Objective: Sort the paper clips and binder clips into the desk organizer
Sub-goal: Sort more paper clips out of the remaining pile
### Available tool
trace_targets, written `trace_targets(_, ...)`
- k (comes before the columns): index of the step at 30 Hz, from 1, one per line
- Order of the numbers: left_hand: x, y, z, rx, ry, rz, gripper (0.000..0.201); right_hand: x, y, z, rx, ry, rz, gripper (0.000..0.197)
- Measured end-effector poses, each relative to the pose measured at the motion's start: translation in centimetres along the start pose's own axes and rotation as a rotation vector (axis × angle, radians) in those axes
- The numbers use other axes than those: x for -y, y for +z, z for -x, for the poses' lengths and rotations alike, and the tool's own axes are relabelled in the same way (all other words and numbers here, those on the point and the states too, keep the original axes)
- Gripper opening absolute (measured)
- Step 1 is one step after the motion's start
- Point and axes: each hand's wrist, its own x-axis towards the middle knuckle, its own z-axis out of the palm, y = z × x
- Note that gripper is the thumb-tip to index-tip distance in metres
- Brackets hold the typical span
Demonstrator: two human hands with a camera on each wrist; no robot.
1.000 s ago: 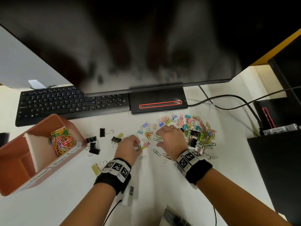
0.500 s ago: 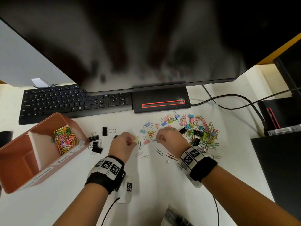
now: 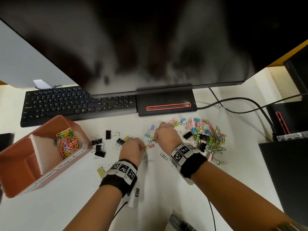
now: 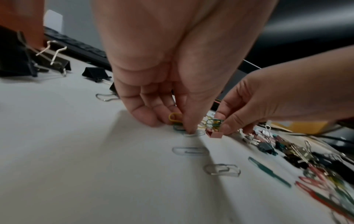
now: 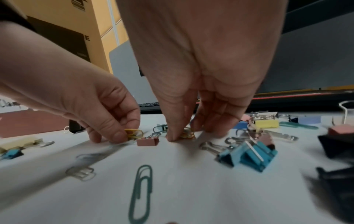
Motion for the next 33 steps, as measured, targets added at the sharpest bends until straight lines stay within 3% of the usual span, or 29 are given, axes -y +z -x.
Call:
trace_targets(5,0.0,-0.2,0.4,0.01,0.066,-0.046,0.015,-0.5,-0.3,0.7,0.037,-0.018,-0.024,0.02)
trace_targets(12,1.1,-0.9,1.3,0.002,0.139,0.106,0.009,-1.7,-1.7,3.6,0.099,-0.032,-0.232,0.019)
trace_targets(17,1.8,0.0,1.8,0.021,0.121,0.077,0.026,-1.6,-0.4,7.1,0.063,-0.102,-0.287,0.014)
trace_targets(22,1.0,1.1,0.4,0.008,0.154,-0.114,0.011,-0.5,2.2,7.5,0.021,-0.046,-0.246,0.013)
trace_targets(29,-0.1,0.9,-0.4,0.141,0.15,-0.345,0.019,-0.2,2.3,7.6,0.028,-0.071,-0.08,0.02)
trace_targets(33,-0.2,0.7,0.2,0.172,0.19,-0.43,0.026,-1.4,1.2,8.4,0.065,-0.107,-0.257,0.028)
